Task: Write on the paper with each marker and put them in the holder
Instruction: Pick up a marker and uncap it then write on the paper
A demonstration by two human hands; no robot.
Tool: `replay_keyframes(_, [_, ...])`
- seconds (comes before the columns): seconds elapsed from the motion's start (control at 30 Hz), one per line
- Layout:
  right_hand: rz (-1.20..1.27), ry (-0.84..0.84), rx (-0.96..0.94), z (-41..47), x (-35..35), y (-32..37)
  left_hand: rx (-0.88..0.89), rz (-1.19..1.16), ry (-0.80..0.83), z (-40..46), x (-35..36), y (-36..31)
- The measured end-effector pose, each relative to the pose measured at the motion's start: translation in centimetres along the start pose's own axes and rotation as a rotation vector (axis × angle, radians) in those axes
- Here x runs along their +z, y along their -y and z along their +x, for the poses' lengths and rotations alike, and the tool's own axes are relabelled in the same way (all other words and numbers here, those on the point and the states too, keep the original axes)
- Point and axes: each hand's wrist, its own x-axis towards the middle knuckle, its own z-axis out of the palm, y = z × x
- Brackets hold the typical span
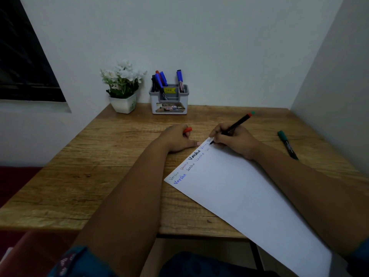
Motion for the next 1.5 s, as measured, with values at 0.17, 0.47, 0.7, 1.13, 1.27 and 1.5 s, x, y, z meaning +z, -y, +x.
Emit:
replay_keyframes(0.17, [-0.176, -0.013, -0.055, -0.02, 0.25, -0.04, 0.015, 0.021, -0.013, 0.04, 0.11, 0.08])
replay_keyframes(0.47, [-0.219, -0.022, -0.047, 0.12, 0.16, -0.17, 0.009, 0.014, -0.014, 0.06, 0.09, 0.09])
replay_keyframes(0.7, [-0.204, -0.039, -0.039, 0.03, 0.07, -0.19, 0.008, 0.023, -0.011, 0.08, 0.02, 0.13])
replay_keyframes(1.13, [-0.269, -0.043, -0.044, 0.01, 0.07, -0.05, 0.024, 0.004, -0.013, 0.22, 0.23, 0.37])
replay_keyframes(1.27, [0.057, -0.114, -0.004, 0.14, -0.14, -0.29, 0.019, 0.002, -0.016, 0.17, 0.16, 0.29])
replay_keyframes(1.5, [-0.038, -0.02, 0.012, 0.4, -0.47, -0.51, 0.006, 0.067, -0.041, 0.12, 0.45, 0.01])
